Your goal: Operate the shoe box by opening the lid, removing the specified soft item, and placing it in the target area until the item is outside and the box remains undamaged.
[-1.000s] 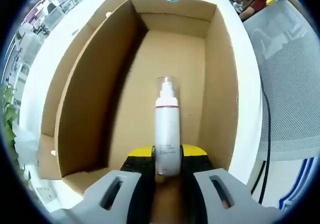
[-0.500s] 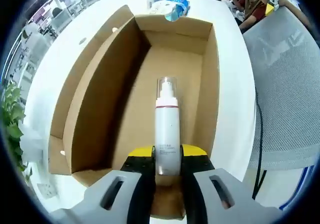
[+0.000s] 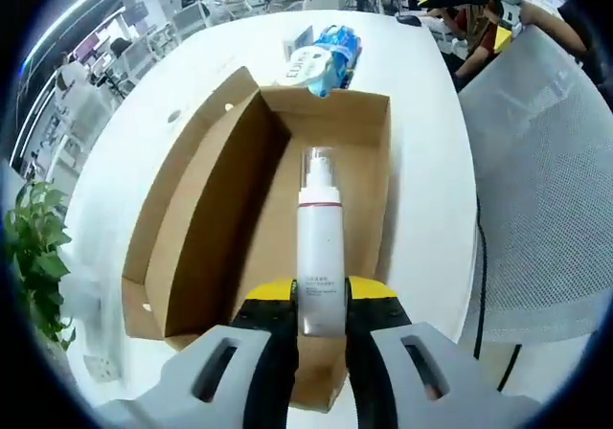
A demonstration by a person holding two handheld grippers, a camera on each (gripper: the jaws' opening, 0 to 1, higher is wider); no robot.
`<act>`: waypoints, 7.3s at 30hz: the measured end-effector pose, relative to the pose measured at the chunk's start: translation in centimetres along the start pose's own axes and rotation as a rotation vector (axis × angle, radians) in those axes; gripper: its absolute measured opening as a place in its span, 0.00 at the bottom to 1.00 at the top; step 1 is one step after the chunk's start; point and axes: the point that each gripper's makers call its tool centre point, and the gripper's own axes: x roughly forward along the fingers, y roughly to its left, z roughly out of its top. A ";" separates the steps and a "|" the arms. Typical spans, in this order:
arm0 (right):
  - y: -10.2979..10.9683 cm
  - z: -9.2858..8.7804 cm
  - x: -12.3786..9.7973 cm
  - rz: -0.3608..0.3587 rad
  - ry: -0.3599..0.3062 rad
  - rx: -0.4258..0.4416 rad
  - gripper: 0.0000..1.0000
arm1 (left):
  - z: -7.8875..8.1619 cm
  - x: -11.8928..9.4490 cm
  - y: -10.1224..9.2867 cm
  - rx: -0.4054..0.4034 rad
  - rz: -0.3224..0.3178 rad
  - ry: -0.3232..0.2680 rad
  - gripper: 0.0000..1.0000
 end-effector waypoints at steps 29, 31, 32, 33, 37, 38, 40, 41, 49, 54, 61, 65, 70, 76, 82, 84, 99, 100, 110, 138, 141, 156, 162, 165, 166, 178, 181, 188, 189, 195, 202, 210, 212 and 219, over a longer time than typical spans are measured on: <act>4.1 4.6 4.8 0.166 -0.002 0.082 0.54 | 3.6 -2.5 -5.7 0.052 0.012 -0.139 0.15; 4.2 4.5 5.2 0.169 0.009 0.099 0.50 | 3.9 -2.4 -6.2 0.055 0.013 -0.150 0.15; 4.3 4.5 5.4 0.172 0.009 0.109 0.49 | 4.0 -2.4 -6.4 0.058 0.015 -0.156 0.15; 4.4 4.6 5.6 0.175 0.008 0.124 0.48 | 4.0 -2.4 -6.5 0.058 0.016 -0.161 0.15; 5.1 4.8 6.1 0.199 0.008 0.179 0.43 | 4.6 -2.4 -7.1 0.059 0.021 -0.198 0.15; 5.3 4.8 6.1 0.205 0.008 0.186 0.43 | 4.7 -2.4 -7.2 0.060 0.021 -0.201 0.15; 5.7 4.8 6.3 0.218 0.009 0.212 0.41 | 5.0 -2.4 -7.7 0.067 0.027 -0.216 0.15; 5.9 4.8 6.4 0.227 0.009 0.224 0.40 | 5.2 -2.4 -7.9 0.069 0.028 -0.224 0.15; 7.1 4.9 6.8 0.269 0.001 0.309 0.37 | 6.7 -2.3 -9.7 0.098 0.046 -0.276 0.15; 8.0 4.5 7.0 0.293 0.017 0.354 0.36 | 7.5 -2.1 -10.9 0.114 0.044 -0.306 0.15; 9.0 4.7 7.0 0.342 0.014 0.450 0.33 | 8.3 -2.1 -12.0 0.136 0.046 -0.331 0.15; 9.5 4.7 6.9 0.363 0.024 0.488 0.28 | 8.6 -2.1 -12.3 0.150 0.050 -0.341 0.15; 9.8 4.6 6.8 0.380 0.041 0.533 0.21 | 8.8 -2.1 -12.4 0.169 0.056 -0.343 0.15; 9.9 4.4 6.6 0.393 0.056 0.623 0.20 | 8.7 -2.0 -12.6 0.196 0.060 -0.340 0.15; 10.1 4.6 6.4 0.409 0.067 0.696 0.17 | 8.6 -1.8 -12.6 0.226 0.078 -0.332 0.15; 10.3 4.8 6.3 0.420 0.067 0.710 0.16 | 8.6 -1.7 -12.5 0.228 0.079 -0.331 0.15; 10.2 4.8 5.7 0.414 0.109 0.695 0.12 | 9.0 -1.2 -12.7 0.255 0.070 -0.370 0.17; 10.2 4.8 5.7 0.413 0.109 0.692 0.12 | 9.0 -1.2 -12.7 0.257 0.069 -0.372 0.17; 9.8 5.2 5.5 0.401 0.104 0.677 0.12 | 9.6 -1.1 -12.4 0.232 0.049 -0.394 0.19; 8.3 6.8 5.3 0.396 0.101 0.472 0.12 | 7.1 -1.8 -11.1 0.012 0.032 -0.395 0.36; 7.8 7.1 5.2 0.392 0.102 0.438 0.12 | 7.0 -2.1 -11.0 -0.064 0.018 -0.420 0.43; 3.6 10.6 4.7 0.376 0.087 0.216 0.12 | 5.8 -4.3 -9.7 -0.232 0.054 -0.499 0.62; 1.4 12.2 4.8 0.367 0.092 0.074 0.12 | 5.6 -5.6 -8.7 -0.318 0.096 -0.554 0.66; -0.1 12.9 5.1 0.349 0.094 0.010 0.12 | 5.6 -6.6 -8.7 -0.365 0.109 -0.591 0.68; -0.5 13.1 5.2 0.346 0.093 -0.008 0.12 | 5.5 -6.7 -8.7 -0.373 0.113 -0.594 0.69; -4.3 14.7 6.1 0.359 0.106 -0.184 0.12 | 3.1 -8.0 -10.1 -0.435 0.191 -0.581 0.80; -5.2 14.9 6.4 0.357 0.112 -0.240 0.13 | 2.7 -8.3 -10.5 -0.446 0.213 -0.583 0.83; -7.5 14.8 7.7 0.346 0.133 -0.320 0.13 | 2.4 -9.0 -11.4 -0.467 0.254 -0.591 0.91; -7.7 14.8 7.9 0.346 0.135 -0.333 0.13 | 2.4 -9.1 -11.5 -0.470 0.258 -0.594 0.92; -9.7 14.1 9.3 0.338 0.172 -0.448 0.13 | 2.2 -9.4 -12.1 -0.494 0.283 -0.601 0.95; -11.4 13.3 11.0 0.342 0.208 -0.535 0.13 | 2.3 -9.9 -13.0 -0.517 0.320 -0.607 0.99; -13.2 11.5 12.8 0.355 0.271 -0.627 0.13 | 2.0 -10.4 -13.2 -0.520 0.363 -0.593 0.99; -13.6 11.1 13.3 0.353 0.286 -0.658 0.13 | 2.0 -10.6 -13.3 -0.531 0.367 -0.600 0.99; -14.6 9.6 15.1 0.366 0.336 -0.712 0.13 | 1.5 -10.7 -12.9 -0.551 0.396 -0.595 0.99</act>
